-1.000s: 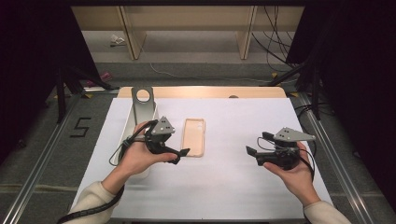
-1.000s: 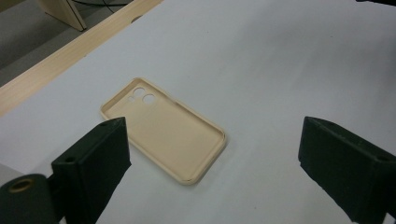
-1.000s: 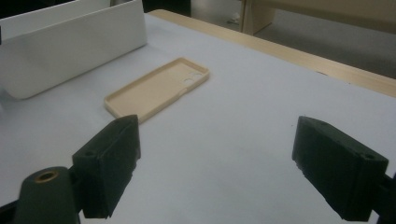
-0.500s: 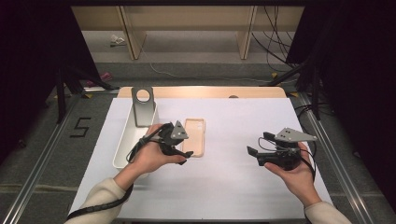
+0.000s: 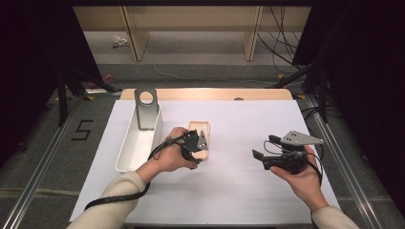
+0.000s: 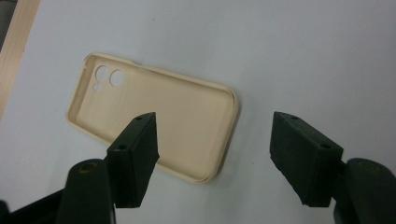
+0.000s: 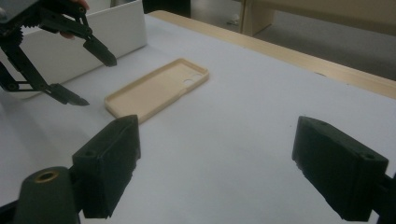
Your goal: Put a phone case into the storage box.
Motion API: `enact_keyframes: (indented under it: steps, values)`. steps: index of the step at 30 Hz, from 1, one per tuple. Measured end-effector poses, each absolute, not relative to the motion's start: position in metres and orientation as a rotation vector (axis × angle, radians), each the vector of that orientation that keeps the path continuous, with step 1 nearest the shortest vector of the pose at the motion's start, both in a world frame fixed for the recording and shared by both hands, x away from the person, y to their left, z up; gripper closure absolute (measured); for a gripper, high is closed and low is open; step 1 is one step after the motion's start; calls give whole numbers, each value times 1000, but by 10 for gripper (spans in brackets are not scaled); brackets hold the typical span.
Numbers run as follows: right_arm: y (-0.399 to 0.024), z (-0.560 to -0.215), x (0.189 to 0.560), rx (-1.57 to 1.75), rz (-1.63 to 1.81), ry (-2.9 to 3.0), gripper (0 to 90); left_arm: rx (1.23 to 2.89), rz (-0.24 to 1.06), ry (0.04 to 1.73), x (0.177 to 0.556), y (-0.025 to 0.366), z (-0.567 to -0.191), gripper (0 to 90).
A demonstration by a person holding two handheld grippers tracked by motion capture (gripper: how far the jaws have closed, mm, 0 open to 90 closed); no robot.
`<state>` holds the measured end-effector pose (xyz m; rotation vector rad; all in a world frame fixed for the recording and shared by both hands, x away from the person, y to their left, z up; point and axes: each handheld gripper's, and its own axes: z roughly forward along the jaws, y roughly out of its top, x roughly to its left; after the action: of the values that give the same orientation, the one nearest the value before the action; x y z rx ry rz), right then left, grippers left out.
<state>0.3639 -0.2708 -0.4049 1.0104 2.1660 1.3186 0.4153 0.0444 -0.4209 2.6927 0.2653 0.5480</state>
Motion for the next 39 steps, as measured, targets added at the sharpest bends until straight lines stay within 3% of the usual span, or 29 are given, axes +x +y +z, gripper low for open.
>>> enact_keyframes:
  steps: [18, 27, 39]
  values:
    - [-271, -405, 364, 1014, 1321, 2165, 161, 2796, 539, 162, 428, 33, -439, 346]
    - [-271, -405, 363, 1011, 1324, 2162, 161, 2823, 491, 107, 431, 28, -445, 434]
    - [-271, -405, 363, 1010, 1322, 2164, 161, 2888, 492, 56, 438, 28, -457, 464]
